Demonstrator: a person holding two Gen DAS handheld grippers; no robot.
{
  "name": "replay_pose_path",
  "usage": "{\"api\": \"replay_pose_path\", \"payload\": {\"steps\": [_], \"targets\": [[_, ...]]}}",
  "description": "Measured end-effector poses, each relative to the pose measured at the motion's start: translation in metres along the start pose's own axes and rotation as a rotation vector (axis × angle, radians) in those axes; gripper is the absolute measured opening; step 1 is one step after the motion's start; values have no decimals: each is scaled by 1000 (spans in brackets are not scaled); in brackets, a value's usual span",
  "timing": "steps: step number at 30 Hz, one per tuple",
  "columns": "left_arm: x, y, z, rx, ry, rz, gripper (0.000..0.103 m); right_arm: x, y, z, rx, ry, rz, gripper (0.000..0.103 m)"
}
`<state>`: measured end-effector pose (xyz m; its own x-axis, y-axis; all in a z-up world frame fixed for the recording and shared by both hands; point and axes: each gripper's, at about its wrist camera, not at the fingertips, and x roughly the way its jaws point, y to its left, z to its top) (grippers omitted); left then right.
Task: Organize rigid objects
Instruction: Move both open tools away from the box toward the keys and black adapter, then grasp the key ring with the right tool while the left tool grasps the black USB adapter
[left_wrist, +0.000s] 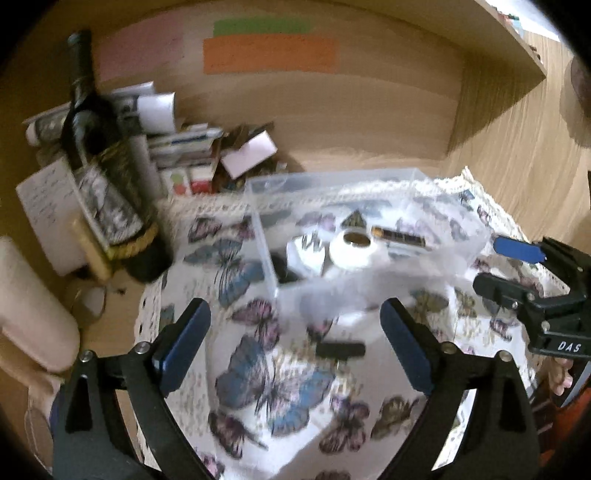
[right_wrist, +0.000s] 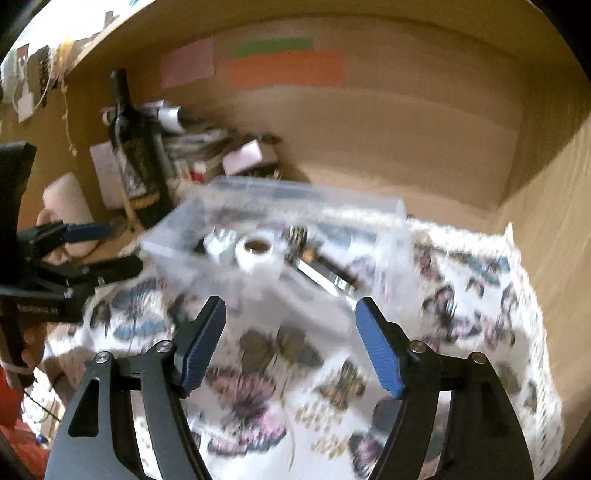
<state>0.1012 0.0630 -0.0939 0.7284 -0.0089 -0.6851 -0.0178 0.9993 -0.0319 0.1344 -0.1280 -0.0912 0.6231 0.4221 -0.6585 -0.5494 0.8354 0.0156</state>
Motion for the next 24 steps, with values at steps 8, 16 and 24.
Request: {"api": "replay_pose_path", "payload": {"steps": [8, 16, 24], "targets": [[-14, 0, -37, 7, 16, 31, 94, 8, 20, -44, 0, 122, 82, 70], [-24, -2, -55, 4, 17, 29, 95, 21, 47, -65, -84, 210, 130, 70], [-14, 1, -62, -10, 60, 24, 95, 35, 54, -65, -95, 211, 93, 59]]}}
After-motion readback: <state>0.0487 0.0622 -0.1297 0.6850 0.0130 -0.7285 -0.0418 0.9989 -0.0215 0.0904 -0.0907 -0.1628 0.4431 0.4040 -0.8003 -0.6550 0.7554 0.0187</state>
